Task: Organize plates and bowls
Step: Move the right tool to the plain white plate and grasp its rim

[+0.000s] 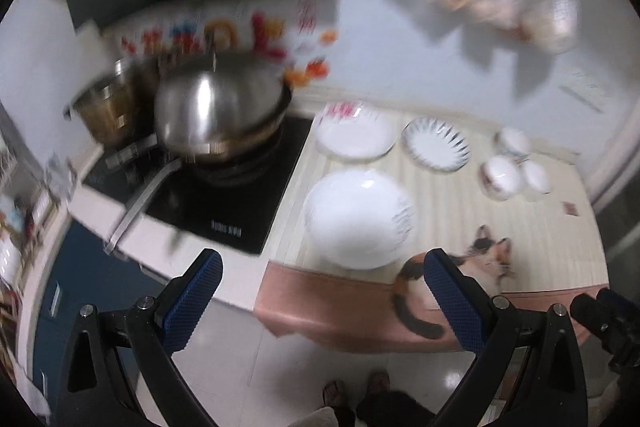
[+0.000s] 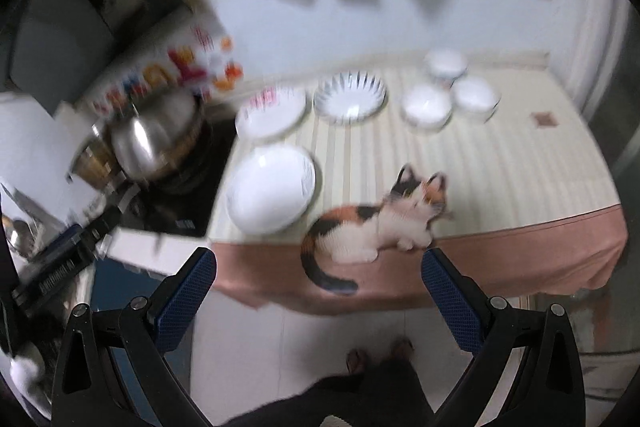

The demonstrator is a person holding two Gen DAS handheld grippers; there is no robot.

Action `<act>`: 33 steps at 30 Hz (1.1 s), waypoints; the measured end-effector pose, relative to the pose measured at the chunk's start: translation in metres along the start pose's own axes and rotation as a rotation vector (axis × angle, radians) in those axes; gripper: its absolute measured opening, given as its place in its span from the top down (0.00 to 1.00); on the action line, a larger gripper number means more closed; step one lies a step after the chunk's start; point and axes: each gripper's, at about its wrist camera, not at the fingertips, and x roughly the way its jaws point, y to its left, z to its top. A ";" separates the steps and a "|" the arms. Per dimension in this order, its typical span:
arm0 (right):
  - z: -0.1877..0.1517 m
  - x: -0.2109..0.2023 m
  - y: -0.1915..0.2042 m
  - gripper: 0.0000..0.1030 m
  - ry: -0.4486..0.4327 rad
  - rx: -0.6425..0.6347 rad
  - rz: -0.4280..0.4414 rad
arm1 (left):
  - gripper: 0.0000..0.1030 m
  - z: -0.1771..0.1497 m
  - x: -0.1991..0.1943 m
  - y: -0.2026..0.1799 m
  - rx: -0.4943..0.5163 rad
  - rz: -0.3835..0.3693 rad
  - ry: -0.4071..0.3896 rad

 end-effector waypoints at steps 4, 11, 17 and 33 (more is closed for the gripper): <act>0.014 0.077 -0.006 0.01 0.079 0.000 0.010 | 0.01 0.007 0.070 0.018 -0.051 0.002 0.120; 0.059 0.221 -0.016 0.04 0.246 -0.025 0.078 | 0.01 0.025 0.192 0.027 -0.068 -0.010 0.284; 0.098 0.334 -0.022 0.20 0.380 -0.028 0.121 | 0.20 0.033 0.290 0.029 -0.077 -0.038 0.450; 0.121 0.424 0.009 0.83 0.522 -0.143 0.198 | 0.64 0.030 0.322 0.028 -0.070 -0.077 0.544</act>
